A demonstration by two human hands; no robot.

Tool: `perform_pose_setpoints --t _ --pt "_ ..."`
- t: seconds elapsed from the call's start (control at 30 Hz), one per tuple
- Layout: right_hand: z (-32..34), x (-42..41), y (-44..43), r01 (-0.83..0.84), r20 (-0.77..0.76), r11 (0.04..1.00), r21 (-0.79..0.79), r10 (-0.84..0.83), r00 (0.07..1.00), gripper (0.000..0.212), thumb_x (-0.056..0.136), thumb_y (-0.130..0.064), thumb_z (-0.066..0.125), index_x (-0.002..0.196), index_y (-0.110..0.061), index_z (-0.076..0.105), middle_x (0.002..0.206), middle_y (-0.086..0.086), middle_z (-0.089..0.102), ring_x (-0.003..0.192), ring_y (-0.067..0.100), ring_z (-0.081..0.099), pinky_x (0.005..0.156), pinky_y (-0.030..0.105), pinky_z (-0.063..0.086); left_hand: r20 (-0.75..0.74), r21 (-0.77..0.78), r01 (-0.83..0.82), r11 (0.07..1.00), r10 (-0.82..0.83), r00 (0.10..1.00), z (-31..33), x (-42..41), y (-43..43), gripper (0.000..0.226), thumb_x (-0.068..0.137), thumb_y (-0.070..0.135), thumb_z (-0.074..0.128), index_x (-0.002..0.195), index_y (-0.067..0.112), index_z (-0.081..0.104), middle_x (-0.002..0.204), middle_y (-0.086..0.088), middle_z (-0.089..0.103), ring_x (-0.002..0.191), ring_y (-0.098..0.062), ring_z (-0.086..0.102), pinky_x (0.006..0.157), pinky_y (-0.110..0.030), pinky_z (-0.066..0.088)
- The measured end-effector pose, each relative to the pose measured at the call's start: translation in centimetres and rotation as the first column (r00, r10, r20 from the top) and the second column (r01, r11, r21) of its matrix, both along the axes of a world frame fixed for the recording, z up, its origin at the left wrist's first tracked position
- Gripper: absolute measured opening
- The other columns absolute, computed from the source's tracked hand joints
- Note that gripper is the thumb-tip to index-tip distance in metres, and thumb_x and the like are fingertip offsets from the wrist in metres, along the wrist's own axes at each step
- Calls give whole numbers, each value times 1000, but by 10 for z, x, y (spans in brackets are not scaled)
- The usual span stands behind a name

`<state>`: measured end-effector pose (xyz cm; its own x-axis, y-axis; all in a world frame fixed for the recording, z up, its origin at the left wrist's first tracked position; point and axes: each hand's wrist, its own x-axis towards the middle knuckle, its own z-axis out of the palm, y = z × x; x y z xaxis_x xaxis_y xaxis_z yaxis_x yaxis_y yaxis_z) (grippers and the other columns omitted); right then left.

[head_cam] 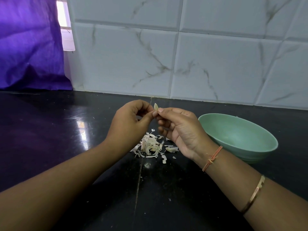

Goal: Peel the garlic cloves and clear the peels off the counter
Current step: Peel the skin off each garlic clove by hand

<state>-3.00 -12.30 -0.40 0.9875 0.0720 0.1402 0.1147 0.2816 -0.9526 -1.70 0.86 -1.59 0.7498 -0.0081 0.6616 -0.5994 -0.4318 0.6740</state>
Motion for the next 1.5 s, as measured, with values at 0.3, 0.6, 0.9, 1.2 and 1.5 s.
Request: perform_pose_setpoints --t 0.3,0.6,0.9,1.2,1.5 --pt "0 1 -2 29 -21 999 -20 -29 999 15 86 -11 62 79 0 68 62 1 58 53 6 51 52 17 48 -32 -143 -17 990 13 999 0 7 4 26 83 8 65 74 30 55 77 8 64 70 -8 59 66 -25 51" --pt "4 -1 -1 36 -28 998 -52 -37 999 23 90 -17 58 73 -4 67 64 4 57 51 6 50 49 16 46 -101 -206 50 977 -72 992 3 3 3 19 89 12 58 86 29 65 76 10 69 64 4 60 68 -16 50" --pt "7 -4 -2 15 14 993 -115 -14 1000 33 96 -22 49 70 -8 65 54 -5 54 48 4 42 46 15 39 -123 -158 228 961 -248 961 4 -2 0 20 87 10 60 89 28 68 86 3 72 76 -7 59 74 -25 51" --pt "4 0 -1 118 141 988 -100 -103 985 22 98 -15 43 83 -10 59 67 6 56 54 11 51 51 21 46 -170 -330 188 925 -254 952 5 2 -1 18 88 10 58 78 20 68 61 12 67 58 2 54 62 -12 49" --pt "-5 3 -1 338 532 847 -411 -78 843 26 84 1 63 98 -21 63 82 -6 67 71 2 63 67 16 50 -186 -323 175 930 -244 952 4 1 -1 17 88 11 59 77 21 69 59 11 67 57 1 54 59 -13 48"
